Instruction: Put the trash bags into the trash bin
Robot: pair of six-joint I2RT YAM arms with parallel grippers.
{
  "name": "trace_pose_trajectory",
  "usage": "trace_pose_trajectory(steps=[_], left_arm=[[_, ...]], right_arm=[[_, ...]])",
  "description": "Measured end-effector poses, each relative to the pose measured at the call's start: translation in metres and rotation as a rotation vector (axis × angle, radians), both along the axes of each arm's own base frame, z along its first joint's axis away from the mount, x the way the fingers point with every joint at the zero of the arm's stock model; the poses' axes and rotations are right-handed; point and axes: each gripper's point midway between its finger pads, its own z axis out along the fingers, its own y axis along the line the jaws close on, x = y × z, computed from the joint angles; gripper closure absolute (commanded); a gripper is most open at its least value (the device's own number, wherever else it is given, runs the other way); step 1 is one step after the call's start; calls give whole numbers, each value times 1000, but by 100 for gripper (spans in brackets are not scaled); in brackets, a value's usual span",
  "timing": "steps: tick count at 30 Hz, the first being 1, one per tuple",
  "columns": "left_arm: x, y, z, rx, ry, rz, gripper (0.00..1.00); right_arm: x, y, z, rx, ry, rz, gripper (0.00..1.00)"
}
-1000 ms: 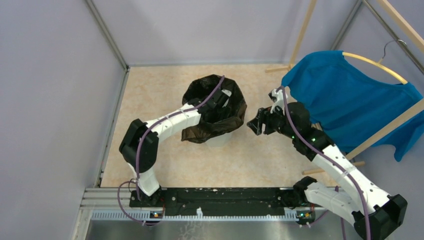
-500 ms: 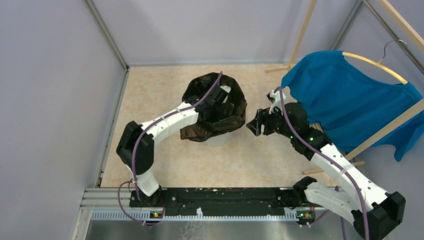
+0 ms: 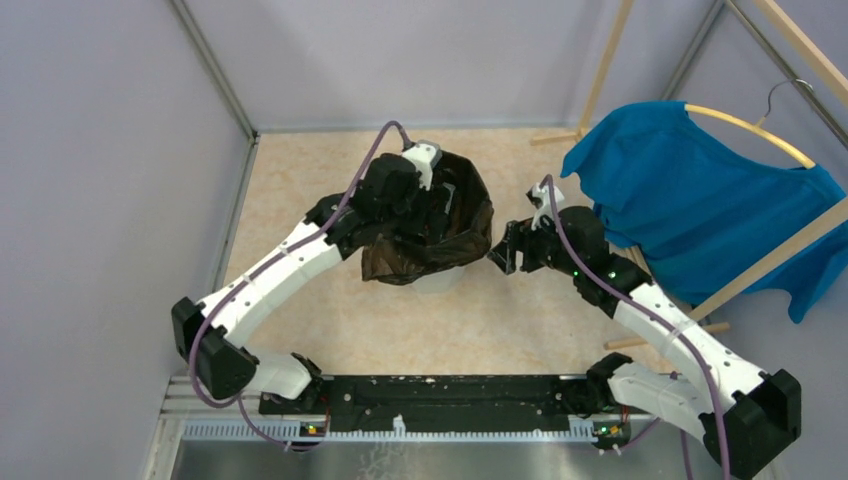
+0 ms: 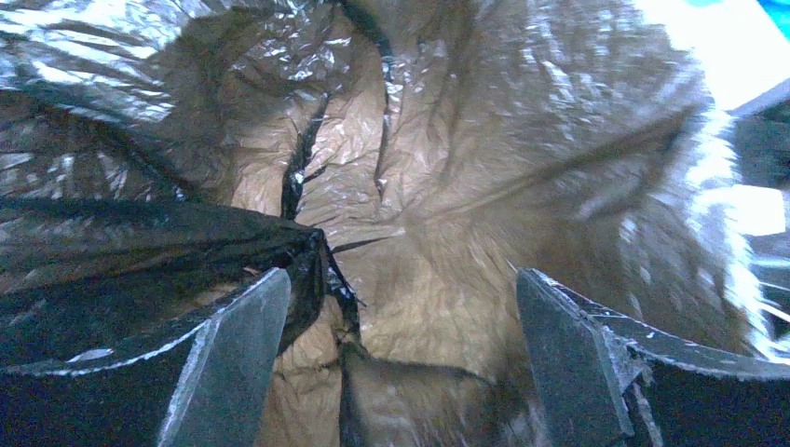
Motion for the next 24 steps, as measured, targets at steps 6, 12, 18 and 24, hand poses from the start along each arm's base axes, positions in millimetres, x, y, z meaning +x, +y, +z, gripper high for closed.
trace_pose_trajectory(steps=[6,12,18,24], left_arm=[[-27,19,73,-145,-140,-27,2],[-87,80,192,-408,-460,-14,2],[-134,134,226,-545,-623,30,2],[-131,145,205,-495,-589,84,2]], right_arm=[[0,5,-37,-17,69,10,17],[-13,14,-81,45,167,33,11],[-16,29,-95,141,178,72,10],[-3,49,-89,166,75,124,1]])
